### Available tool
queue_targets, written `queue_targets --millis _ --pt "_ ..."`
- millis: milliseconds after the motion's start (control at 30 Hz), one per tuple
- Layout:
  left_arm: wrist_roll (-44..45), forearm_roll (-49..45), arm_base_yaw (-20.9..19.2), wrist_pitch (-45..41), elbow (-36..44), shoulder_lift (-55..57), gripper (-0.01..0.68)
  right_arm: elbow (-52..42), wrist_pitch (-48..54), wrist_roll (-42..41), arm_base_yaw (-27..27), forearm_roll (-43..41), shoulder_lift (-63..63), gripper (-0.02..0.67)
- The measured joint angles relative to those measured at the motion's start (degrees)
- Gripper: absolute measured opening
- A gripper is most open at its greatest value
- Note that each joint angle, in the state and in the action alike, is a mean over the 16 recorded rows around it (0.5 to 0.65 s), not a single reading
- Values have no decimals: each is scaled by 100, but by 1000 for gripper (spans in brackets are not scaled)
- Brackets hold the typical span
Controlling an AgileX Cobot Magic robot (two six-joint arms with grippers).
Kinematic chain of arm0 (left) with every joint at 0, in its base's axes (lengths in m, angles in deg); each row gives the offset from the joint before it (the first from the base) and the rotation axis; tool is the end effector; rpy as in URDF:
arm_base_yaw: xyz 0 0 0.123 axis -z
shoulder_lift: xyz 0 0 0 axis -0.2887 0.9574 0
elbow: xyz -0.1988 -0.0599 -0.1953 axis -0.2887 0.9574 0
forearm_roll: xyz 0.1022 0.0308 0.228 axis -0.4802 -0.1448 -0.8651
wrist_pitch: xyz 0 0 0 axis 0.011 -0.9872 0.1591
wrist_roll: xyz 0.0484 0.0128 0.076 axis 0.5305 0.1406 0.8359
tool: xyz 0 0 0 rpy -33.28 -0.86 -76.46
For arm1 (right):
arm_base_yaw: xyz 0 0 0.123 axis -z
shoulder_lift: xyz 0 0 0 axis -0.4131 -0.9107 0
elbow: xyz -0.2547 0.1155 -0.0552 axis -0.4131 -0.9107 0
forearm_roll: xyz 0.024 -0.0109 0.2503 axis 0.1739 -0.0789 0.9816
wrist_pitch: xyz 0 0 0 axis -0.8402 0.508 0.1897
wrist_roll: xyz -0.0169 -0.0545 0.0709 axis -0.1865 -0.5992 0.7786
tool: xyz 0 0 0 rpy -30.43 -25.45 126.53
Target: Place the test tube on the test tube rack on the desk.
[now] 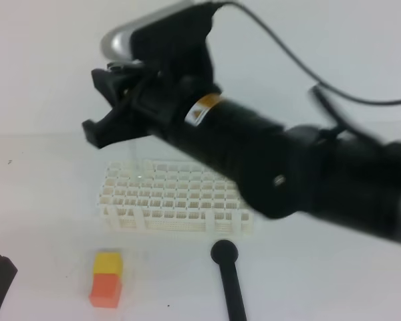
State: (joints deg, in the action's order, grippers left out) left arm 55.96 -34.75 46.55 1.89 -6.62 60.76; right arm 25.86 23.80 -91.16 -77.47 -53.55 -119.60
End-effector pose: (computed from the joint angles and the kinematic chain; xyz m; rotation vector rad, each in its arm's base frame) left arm 0.0578 -0.0323 0.2626 0.3505 1.4697 -0.4481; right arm 0.2668 0.3354 0.3481 -0.6091 1.5196 0.6426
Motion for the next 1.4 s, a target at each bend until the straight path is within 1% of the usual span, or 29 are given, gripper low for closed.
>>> queue_targets --millis 233,400,667,833,1400 --pt "0 0 0 -2 0 0 -1 163 -1261 275 -220 -404 -959 117" --pt "0 0 0 -6 0 0 -1 529 -1694 374 -281 -597 -1575 117" --pt "0 0 0 -10 0 0 -1 1309 -1810 462 -297 -691 -2387 117" --pt "0 0 0 -10 0 0 -1 1615 -1856 463 -297 -692 -2731 117" --pt "0 0 0 0 0 0 -1 1749 -2148 463 -265 -734 -3138 117"
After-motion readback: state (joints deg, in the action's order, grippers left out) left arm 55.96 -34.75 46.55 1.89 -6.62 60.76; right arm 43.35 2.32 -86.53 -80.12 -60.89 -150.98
